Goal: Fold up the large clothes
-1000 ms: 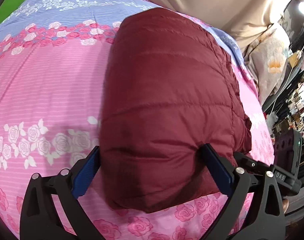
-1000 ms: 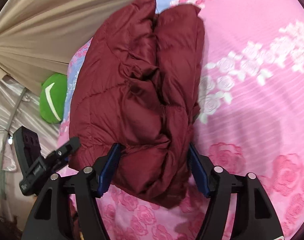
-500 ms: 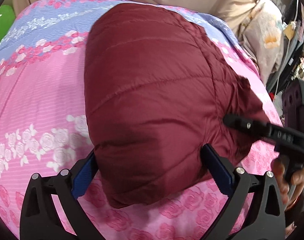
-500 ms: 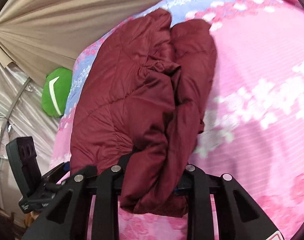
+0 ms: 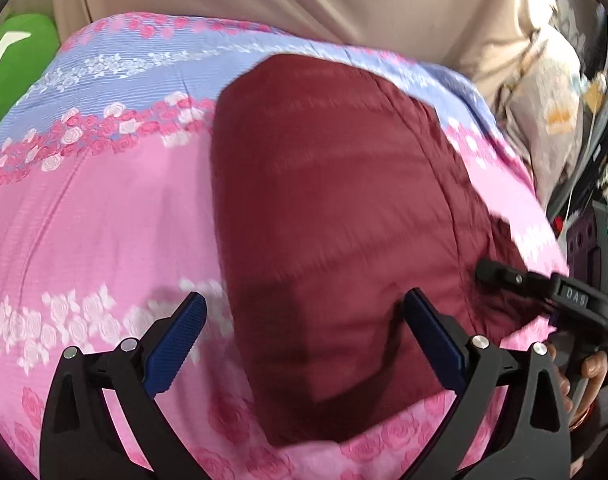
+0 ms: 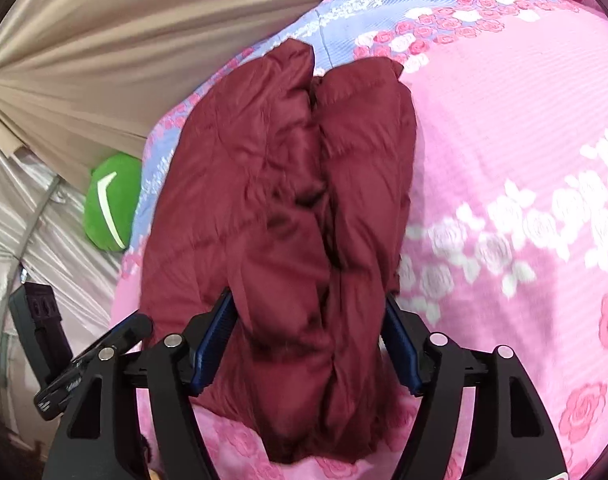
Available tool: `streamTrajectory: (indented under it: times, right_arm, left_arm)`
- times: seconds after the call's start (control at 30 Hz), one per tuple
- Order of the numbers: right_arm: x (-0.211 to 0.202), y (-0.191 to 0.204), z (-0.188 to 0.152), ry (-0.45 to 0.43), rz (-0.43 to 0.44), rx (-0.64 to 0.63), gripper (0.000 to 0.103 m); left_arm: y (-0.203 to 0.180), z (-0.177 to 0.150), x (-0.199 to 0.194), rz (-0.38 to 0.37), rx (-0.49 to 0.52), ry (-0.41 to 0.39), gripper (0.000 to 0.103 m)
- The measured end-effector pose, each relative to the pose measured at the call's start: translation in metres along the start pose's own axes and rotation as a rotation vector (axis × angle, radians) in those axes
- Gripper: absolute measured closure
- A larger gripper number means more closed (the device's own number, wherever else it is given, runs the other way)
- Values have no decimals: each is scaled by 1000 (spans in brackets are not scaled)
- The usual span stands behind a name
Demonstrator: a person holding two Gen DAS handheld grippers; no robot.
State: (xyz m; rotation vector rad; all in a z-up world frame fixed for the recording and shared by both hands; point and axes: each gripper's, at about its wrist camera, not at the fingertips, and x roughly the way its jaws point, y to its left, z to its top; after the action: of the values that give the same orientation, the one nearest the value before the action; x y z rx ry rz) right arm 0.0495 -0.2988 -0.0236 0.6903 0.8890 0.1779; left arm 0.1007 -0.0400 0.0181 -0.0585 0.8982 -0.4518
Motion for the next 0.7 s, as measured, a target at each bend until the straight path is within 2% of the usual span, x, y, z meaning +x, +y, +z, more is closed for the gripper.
streamTrajectory:
  times: [0.17,0.4,0.6,0.7]
  right_arm:
    - [15,-5,13,22,35,37,27]
    - [33,-15,14,64,92,60,22]
    - [40,-9,16,70,87,38,20]
    - [46,2,16,68,58,11,26]
  left_arm:
    - [20,15,23,-75,-95,52,6]
    - [22,19,48,-145,-123,102,5]
    - [5,22,55,-78,-52,100,5]
    - [-5,22,55,-38,-5,89,5]
